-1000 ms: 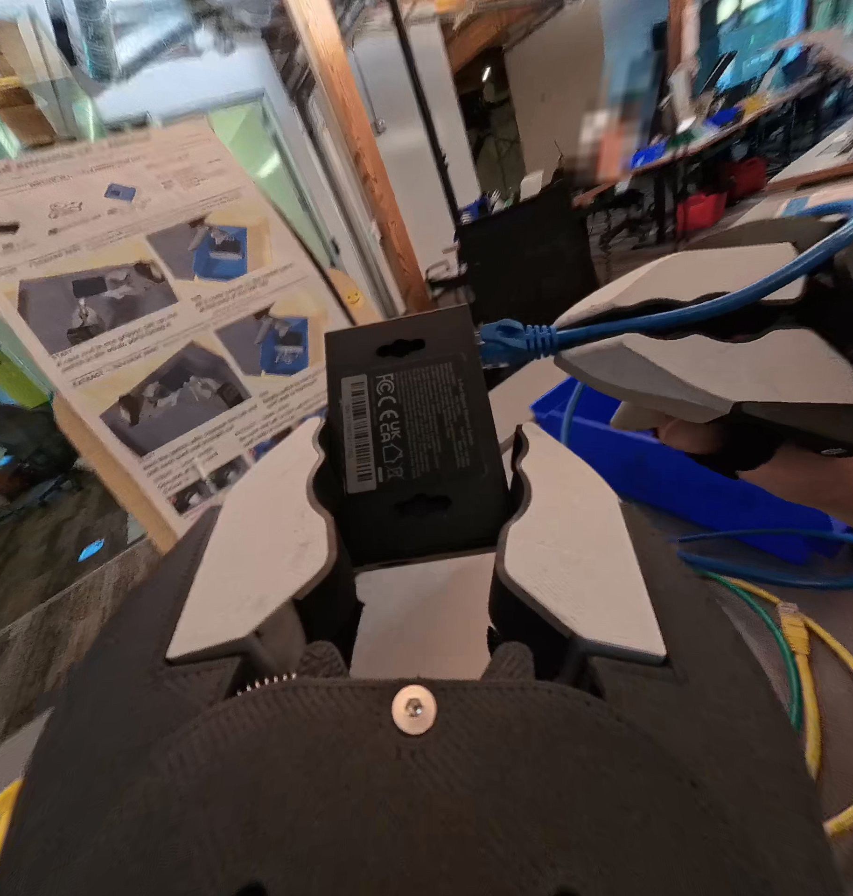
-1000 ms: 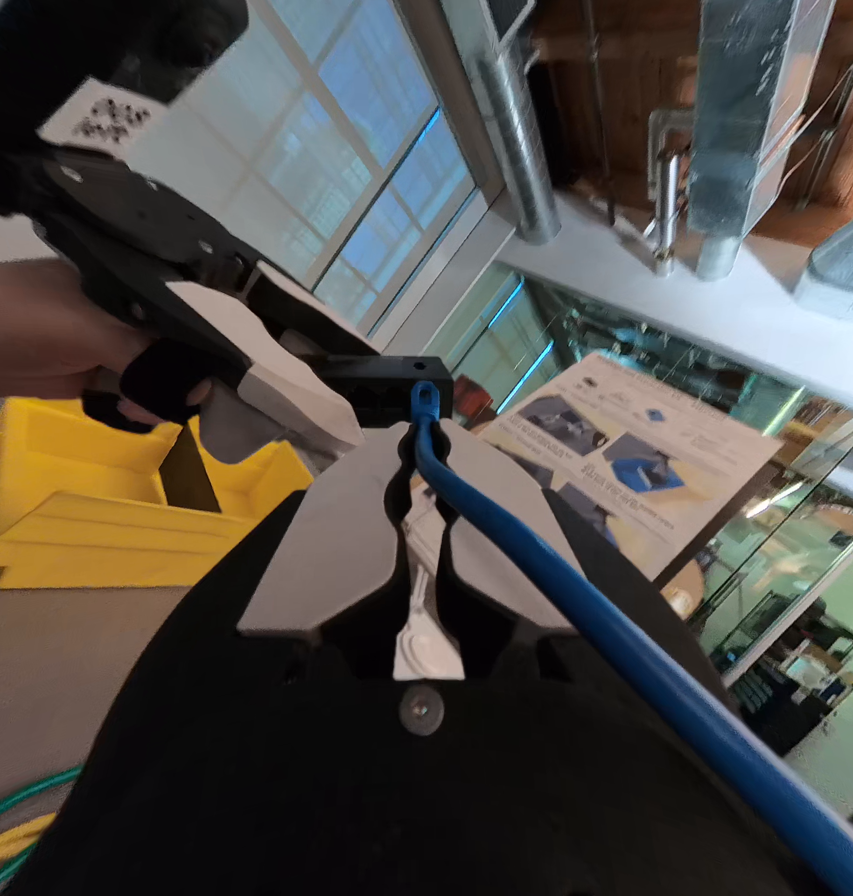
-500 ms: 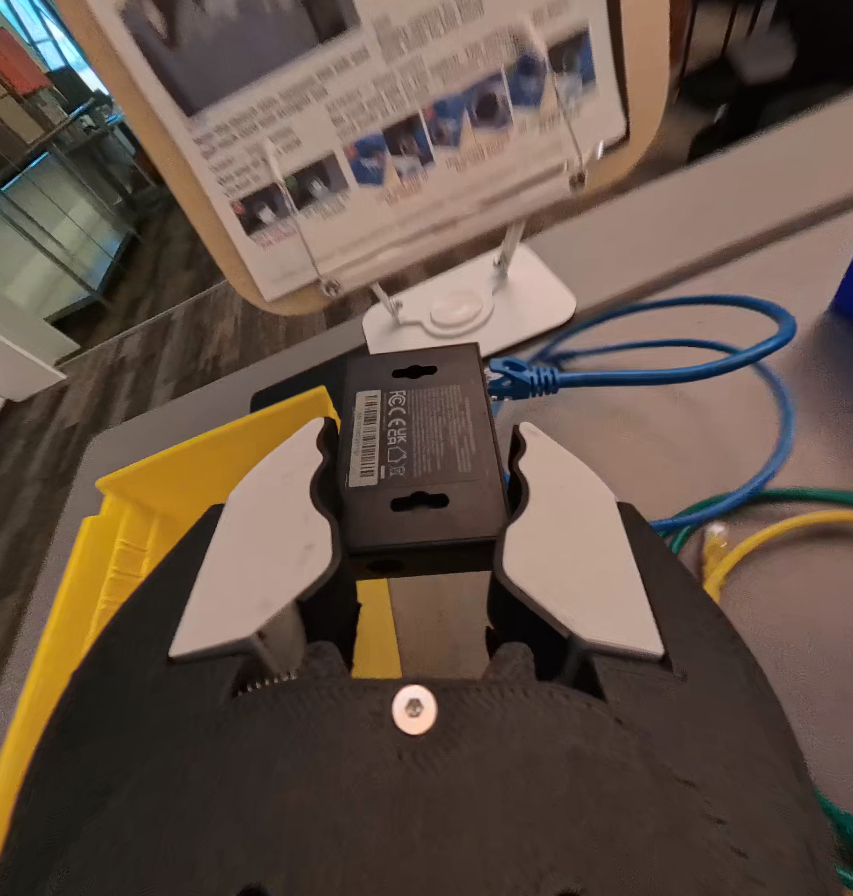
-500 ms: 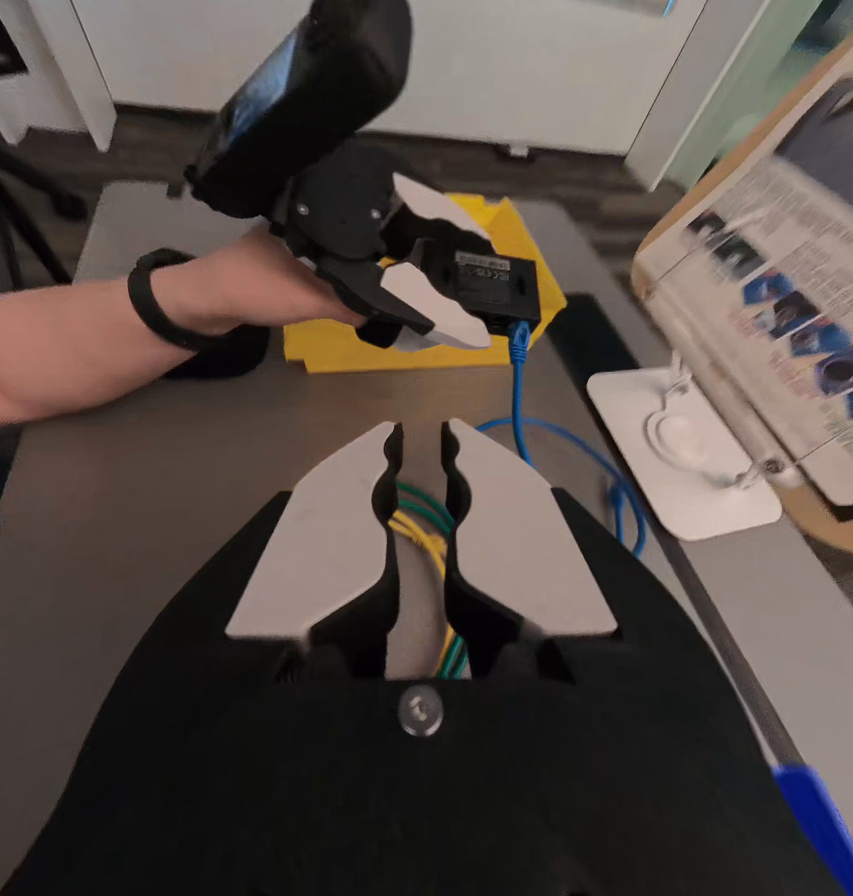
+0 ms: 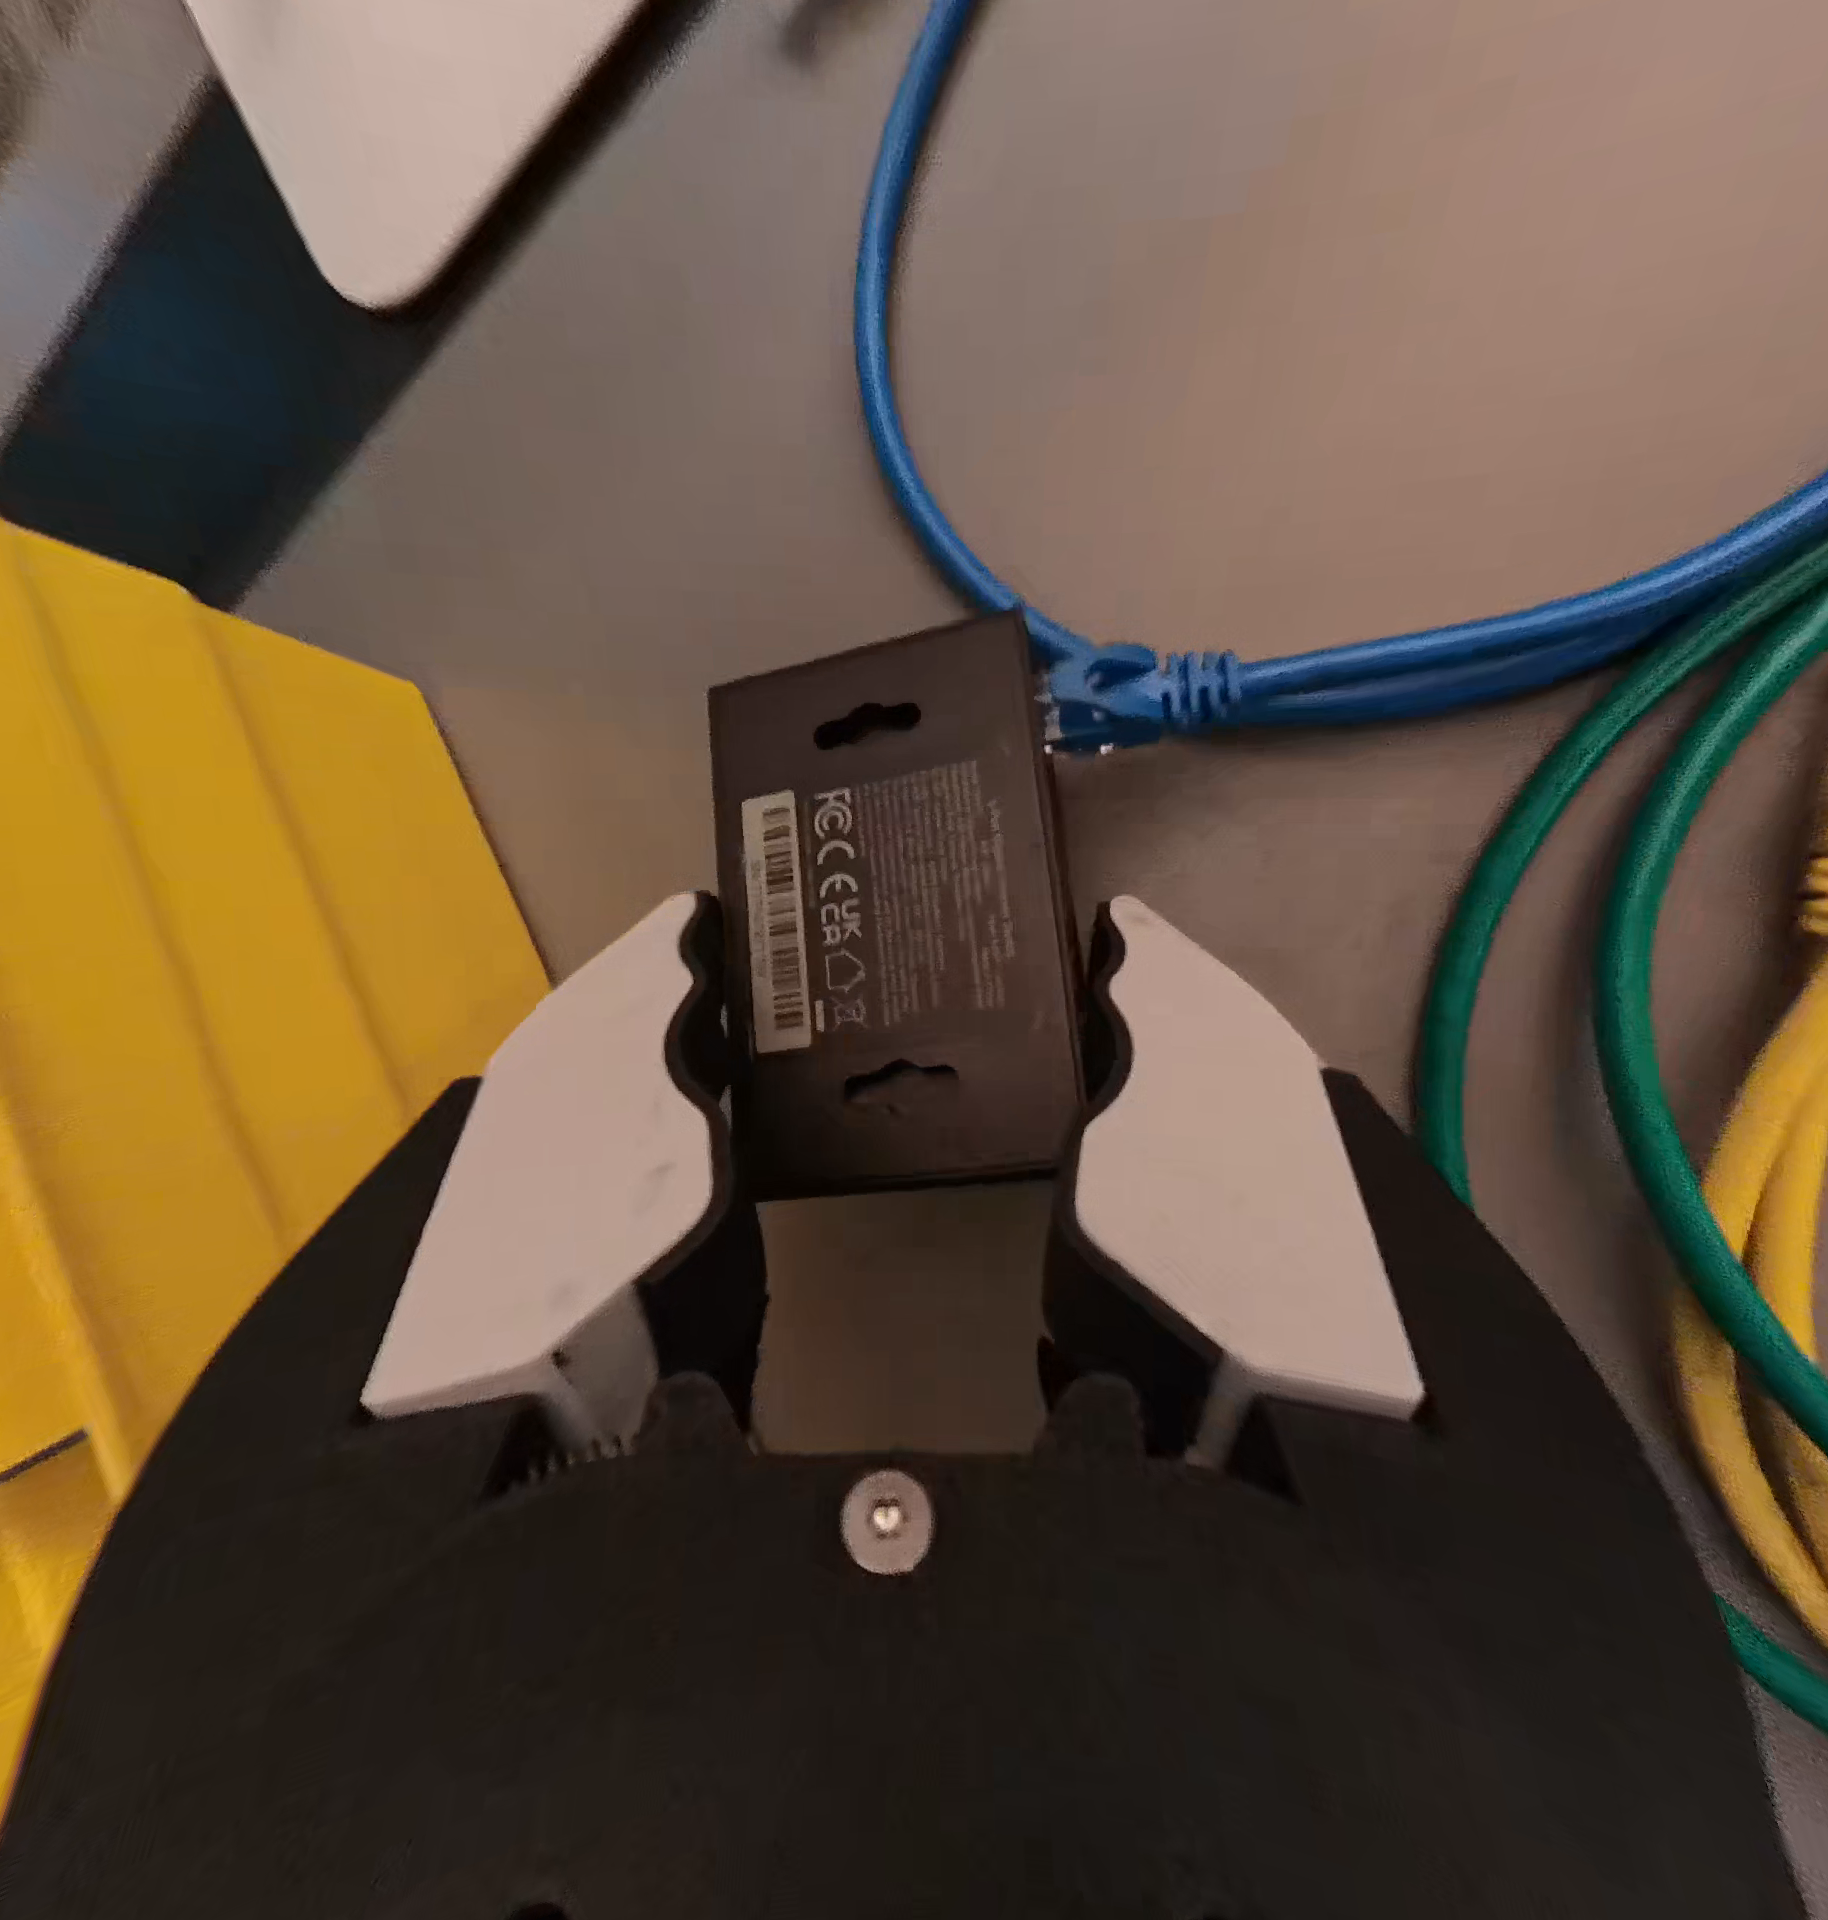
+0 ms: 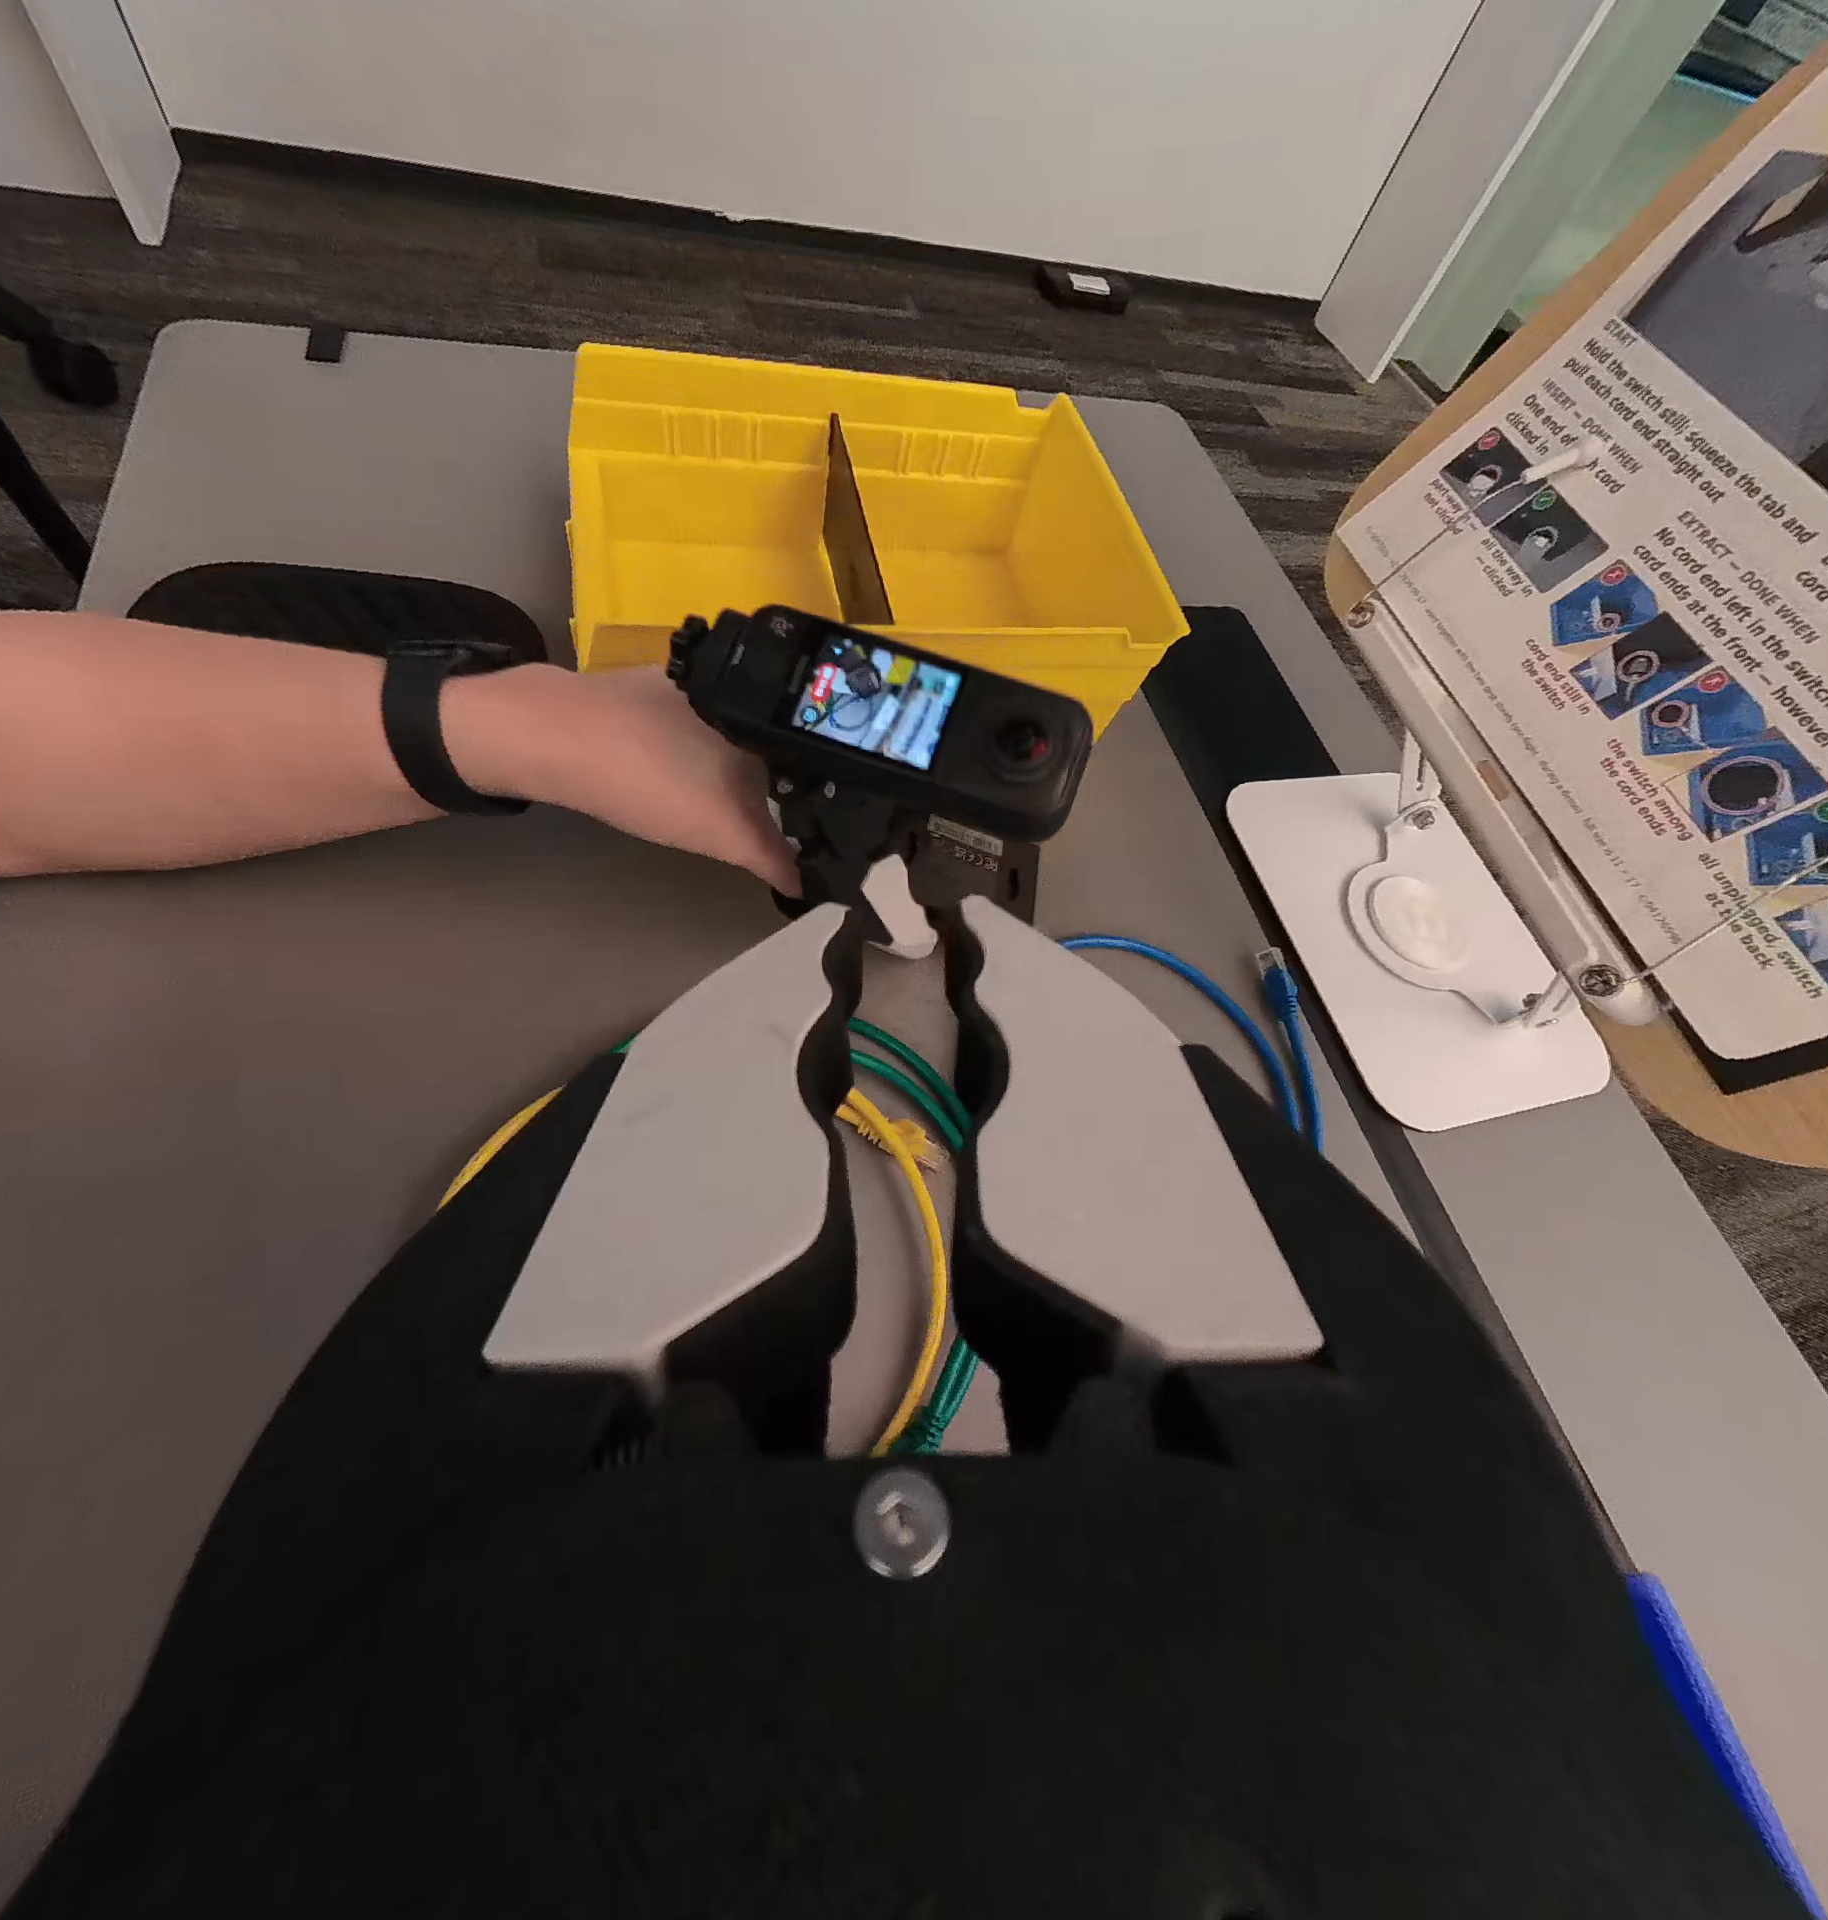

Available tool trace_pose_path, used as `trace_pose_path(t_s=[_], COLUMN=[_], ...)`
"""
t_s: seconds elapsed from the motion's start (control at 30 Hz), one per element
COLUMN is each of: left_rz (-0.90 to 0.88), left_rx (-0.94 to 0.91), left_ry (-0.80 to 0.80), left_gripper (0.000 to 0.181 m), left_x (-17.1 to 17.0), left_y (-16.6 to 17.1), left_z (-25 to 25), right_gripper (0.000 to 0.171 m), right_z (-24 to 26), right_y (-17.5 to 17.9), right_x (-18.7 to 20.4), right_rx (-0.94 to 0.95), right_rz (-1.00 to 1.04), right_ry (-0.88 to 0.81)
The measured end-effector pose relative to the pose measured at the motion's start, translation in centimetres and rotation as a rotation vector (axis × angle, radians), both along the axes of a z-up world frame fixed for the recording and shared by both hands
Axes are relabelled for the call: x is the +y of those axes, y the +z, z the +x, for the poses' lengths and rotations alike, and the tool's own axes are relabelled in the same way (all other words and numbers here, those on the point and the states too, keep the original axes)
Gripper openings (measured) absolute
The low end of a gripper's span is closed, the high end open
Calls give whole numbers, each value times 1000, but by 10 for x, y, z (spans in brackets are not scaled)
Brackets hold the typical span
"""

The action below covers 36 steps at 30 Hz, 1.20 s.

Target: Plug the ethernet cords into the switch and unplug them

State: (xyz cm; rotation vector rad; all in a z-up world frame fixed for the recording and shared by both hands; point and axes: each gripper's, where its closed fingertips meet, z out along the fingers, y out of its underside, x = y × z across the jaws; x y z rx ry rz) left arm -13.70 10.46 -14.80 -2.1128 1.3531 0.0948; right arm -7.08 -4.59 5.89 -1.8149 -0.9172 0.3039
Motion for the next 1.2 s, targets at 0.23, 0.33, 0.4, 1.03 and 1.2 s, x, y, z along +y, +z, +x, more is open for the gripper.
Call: trace_pose_path(t_s=[0.23, 0.33, 0.4, 1.03, 1.2], left_rz=[-133, -135, -164, -224, 34], left_rx=[-85, -108, -120, -179, -257], left_ry=[47, 47, -10, -555, -974], left_gripper=[76, 78, 75, 43, 59], left_x=[-2, -7, -26, -137, -170], left_y=[0, 23, 46, 41, 49], left_z=[-4, -10, -10, 98, 159], right_gripper=[16, 16, 17, 16, 16], right_z=[5, 7, 10, 39, 38], right_y=[1, 1, 2, 42, 59], right_x=[0, 0, 0, -23, -43], right_rx=[-8, -14, -17, 5, 2], right_rz=[6, 9, 17, 164, 227], right_ry=[-15, -21, -29, -82, -49])
